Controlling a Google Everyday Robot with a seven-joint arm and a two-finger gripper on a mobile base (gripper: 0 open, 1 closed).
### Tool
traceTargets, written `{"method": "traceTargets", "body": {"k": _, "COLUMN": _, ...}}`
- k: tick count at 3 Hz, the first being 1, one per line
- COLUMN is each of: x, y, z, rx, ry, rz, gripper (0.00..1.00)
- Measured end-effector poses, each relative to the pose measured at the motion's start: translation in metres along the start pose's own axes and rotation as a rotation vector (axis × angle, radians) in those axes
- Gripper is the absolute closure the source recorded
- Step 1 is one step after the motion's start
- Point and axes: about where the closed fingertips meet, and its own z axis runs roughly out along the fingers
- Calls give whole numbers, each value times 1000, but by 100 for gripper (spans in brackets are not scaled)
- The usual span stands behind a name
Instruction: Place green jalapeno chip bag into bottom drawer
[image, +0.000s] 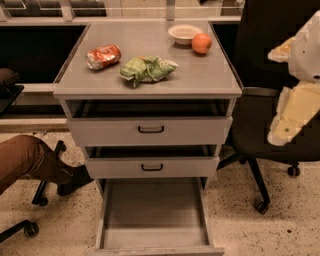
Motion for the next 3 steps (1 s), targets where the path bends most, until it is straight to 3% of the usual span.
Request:
{"method": "traceTargets", "body": {"k": 1, "x": -21, "y": -61, "z": 26, "rx": 97, "ry": -89, "rz": -56, "gripper": 0}}
{"method": "traceTargets", "body": {"k": 3, "x": -35, "y": -66, "z": 42, "rx": 88, "ry": -125, "rz": -74, "gripper": 0}}
